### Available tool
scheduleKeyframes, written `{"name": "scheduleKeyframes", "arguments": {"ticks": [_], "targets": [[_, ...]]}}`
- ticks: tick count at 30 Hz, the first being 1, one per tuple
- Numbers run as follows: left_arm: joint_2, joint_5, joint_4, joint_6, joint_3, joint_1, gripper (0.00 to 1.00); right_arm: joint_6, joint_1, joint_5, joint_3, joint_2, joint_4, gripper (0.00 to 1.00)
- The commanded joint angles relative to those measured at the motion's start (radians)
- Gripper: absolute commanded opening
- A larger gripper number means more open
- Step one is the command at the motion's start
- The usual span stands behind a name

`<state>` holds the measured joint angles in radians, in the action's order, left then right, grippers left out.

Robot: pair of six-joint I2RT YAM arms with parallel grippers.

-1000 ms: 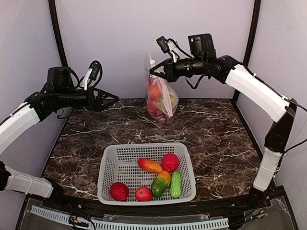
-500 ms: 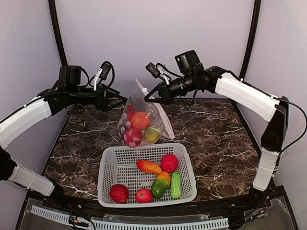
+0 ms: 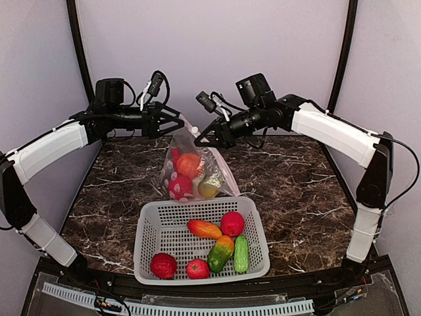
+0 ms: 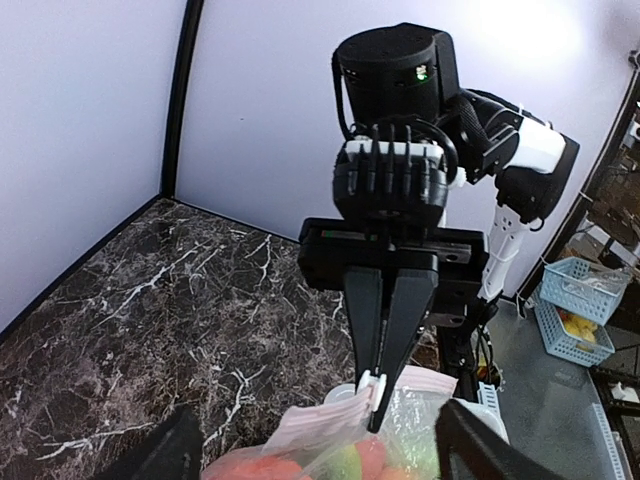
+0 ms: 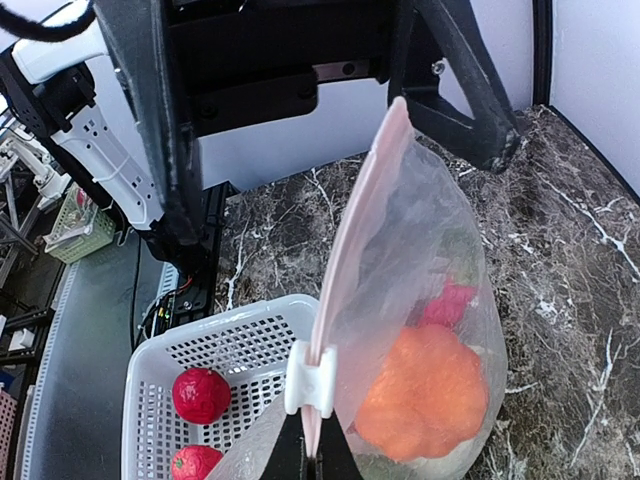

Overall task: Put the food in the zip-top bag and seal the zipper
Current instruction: Pass from the right arm to the left

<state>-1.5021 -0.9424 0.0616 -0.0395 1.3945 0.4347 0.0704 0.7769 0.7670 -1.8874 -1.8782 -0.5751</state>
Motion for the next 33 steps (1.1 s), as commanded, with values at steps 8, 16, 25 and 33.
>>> {"name": "scheduleKeyframes", "arguments": {"ticks": [8, 16, 25, 33], "targets": [[-0.053, -0.214, -0.107, -0.086, 0.023, -0.007, 0.23, -0.007, 0.01, 0.029, 0.023, 0.007, 0.065, 0.0], [-0.029, -0.221, -0.144, -0.107, -0.02, -0.007, 0.01, -0.089, 0.011, -0.051, 0.122, 0.083, 0.21, 0.52], [-0.018, -0.24, -0.168, -0.129, -0.026, -0.007, 0.01, -0.199, 0.011, -0.117, 0.213, 0.149, 0.41, 0.48], [-0.015, -0.251, -0.165, -0.129, -0.026, -0.007, 0.01, -0.206, 0.011, -0.083, 0.182, 0.107, 0.405, 0.36]]}}
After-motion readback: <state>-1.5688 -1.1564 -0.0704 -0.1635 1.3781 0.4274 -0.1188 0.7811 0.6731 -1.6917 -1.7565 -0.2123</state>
